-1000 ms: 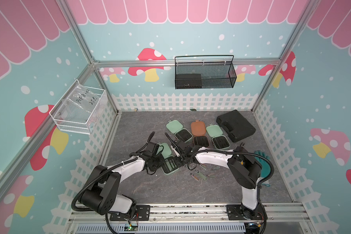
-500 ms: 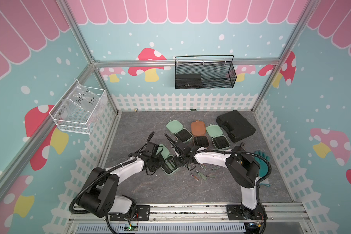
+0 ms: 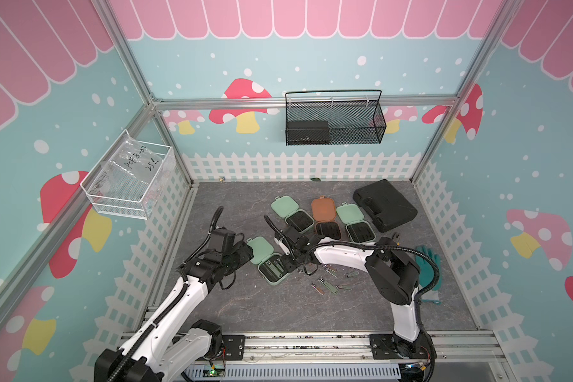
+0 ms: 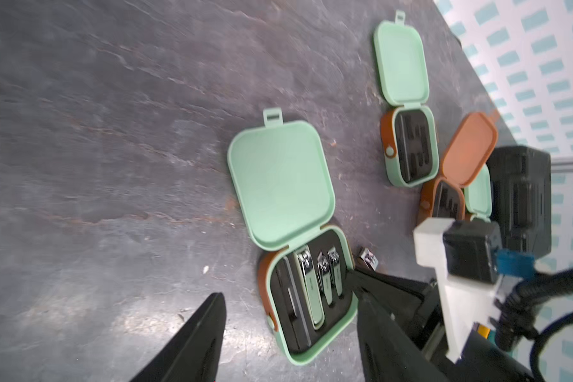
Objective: Organize nail clipper sets
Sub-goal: Adjust the storage box at the center of the board.
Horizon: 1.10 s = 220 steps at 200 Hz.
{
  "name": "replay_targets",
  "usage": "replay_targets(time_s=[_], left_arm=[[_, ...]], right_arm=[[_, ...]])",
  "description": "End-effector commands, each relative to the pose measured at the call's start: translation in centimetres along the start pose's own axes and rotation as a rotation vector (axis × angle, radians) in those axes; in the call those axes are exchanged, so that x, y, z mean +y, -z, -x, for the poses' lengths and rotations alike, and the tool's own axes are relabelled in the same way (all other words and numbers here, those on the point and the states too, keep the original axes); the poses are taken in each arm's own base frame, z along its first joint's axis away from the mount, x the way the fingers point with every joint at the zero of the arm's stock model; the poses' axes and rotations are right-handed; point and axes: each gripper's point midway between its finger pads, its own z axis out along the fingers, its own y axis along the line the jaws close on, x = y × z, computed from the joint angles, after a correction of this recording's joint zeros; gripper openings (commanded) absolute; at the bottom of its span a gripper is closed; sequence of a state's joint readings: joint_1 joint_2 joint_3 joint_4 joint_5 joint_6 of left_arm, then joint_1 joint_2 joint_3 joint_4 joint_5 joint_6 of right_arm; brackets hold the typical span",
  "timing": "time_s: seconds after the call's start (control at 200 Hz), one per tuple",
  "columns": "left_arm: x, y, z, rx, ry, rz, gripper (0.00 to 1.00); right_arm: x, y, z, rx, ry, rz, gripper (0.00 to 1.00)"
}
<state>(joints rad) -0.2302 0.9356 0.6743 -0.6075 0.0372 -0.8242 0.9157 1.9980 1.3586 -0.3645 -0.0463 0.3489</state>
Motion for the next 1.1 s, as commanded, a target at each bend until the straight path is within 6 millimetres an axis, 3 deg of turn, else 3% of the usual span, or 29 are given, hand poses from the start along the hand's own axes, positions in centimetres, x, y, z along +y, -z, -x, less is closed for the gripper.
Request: replay_targets(time_s=[0.0,0.165,0.385,0.56,0.756,0.886,1.096], left_arm=[[2.9,-0.4,-1.4,0.049,0.023,0.048,0.68],[3.6,-1.0,-1.4,0.059,0.074,0.020,0.75],[6.5,-0.8,-1.0,0.039,0.130,0.152,0.75],[7.1,-1.6,-0.9,0.042,0.150,0.154,0.75],[4.1,-2.6,0.1,-0.006,0.138,-0.041,0.73],[1.7,-2.2,1.2,-0.082,0.102,-0.200,0.73],[-0.4,-1.6,1.4,-0.133,0.042,-0.362,0.72]], right_arm=[[3.0,2.7,2.9,-0.086,0.142,0.158,0.00],[4.3,3.8,3.5,-0.115,0.188,0.246,0.00],[4.7,4.3,3.8,-0.131,0.180,0.275,0.00],[5.8,4.5,3.7,-0.148,0.194,0.343,0.00],[5.8,4.1,3.1,-0.134,0.261,0.345,0.00],[4.8,3.3,2.7,-0.121,0.334,0.281,0.00],[3.2,1.8,3.3,-0.109,0.441,0.182,0.00]])
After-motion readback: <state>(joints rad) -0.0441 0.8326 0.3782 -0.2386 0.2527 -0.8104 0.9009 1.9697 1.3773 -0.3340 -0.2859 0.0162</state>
